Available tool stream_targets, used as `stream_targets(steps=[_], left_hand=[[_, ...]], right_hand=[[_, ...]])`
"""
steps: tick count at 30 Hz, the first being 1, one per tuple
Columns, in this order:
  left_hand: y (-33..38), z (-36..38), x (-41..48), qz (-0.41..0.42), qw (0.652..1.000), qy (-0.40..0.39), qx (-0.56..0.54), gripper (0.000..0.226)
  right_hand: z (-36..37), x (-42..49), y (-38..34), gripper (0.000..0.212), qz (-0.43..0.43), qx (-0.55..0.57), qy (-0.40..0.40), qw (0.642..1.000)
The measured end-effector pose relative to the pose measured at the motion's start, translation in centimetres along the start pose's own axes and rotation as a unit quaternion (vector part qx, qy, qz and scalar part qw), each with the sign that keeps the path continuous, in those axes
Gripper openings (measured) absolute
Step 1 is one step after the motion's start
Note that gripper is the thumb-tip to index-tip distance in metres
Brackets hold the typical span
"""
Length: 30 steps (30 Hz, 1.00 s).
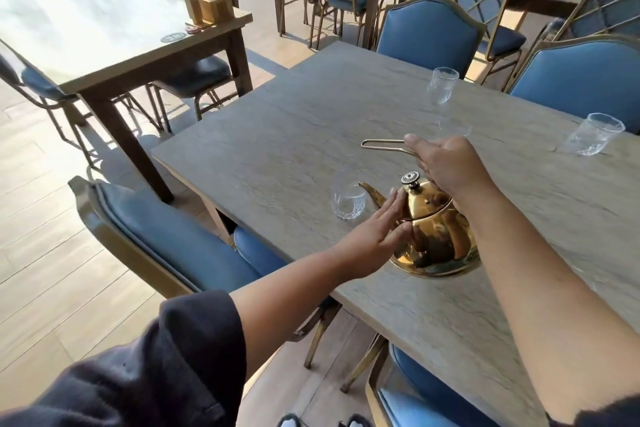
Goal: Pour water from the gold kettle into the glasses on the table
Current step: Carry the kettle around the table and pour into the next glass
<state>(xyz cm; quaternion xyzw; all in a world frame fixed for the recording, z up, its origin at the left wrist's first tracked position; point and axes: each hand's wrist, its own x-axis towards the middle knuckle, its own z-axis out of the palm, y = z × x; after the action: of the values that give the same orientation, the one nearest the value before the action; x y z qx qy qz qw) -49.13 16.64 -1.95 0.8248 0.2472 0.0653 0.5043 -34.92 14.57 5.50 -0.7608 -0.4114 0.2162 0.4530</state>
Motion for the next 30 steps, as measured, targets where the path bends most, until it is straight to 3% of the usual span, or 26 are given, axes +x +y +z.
stream_targets(steps=[4,30], left_hand=[[-0.02,0.03,0.02,-0.002,1.000,0.004,-0.006,0.061],[0.13,0.00,-0.06,-0.006,0.999,0.014,-0.034,0.063]], right_hand=[[0.14,0.38,-0.08,0.062,-0.010,-0.011,-0.013,1.000],[0.54,0.63,-1.00,0.054,-0.037,-0.065,-0.027,0.997]])
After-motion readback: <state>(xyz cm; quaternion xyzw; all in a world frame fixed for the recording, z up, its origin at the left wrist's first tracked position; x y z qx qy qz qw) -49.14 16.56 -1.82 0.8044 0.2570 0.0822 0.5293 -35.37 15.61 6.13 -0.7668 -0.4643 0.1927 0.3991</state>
